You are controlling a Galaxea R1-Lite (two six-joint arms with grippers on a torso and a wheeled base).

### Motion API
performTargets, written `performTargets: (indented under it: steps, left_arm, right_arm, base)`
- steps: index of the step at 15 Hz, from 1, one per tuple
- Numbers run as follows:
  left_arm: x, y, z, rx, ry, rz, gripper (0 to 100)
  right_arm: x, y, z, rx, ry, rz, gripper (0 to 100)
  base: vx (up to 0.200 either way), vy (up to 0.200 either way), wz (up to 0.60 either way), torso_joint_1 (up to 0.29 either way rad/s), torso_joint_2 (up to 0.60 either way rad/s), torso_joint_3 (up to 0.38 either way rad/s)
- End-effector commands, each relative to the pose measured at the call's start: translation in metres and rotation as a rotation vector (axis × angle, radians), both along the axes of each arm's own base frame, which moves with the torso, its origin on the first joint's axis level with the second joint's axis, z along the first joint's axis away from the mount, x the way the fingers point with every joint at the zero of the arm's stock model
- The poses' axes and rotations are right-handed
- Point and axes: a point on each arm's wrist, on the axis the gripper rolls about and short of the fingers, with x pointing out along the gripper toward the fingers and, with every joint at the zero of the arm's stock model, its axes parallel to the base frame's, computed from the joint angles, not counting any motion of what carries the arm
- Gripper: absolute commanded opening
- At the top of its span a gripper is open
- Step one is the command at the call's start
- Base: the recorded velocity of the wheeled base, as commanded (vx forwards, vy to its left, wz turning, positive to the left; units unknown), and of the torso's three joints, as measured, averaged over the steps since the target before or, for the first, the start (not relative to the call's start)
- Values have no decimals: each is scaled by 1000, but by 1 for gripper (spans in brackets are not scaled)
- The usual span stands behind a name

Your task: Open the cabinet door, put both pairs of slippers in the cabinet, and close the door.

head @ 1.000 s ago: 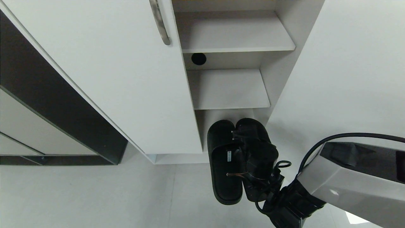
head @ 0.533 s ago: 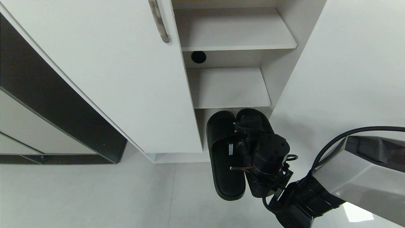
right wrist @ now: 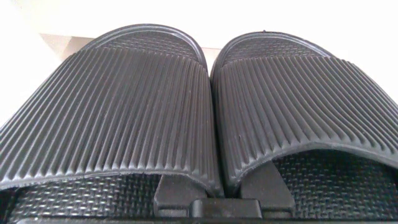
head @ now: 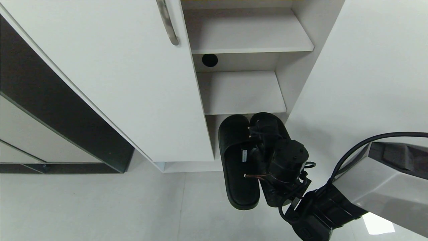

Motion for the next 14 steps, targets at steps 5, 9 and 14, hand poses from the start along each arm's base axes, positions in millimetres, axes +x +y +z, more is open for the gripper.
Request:
performTargets:
  steps: [5,9,14]
  left_arm:
    - [0,0,0,0,1,0,0]
    - [0,0,0,-2,1,0,0]
    - [0,0,0,0,1,0,0]
  right_arm:
    - [0,1,-4,-8,7,2,0]
    - [1,1,-6,-8,11,1,0]
    - [28,2,-21,-20,10,-16,0]
  base:
    - [200,0,0,0,0,1]
    - [200,0,0,5,0,2]
    - [0,0,0,0,0,0]
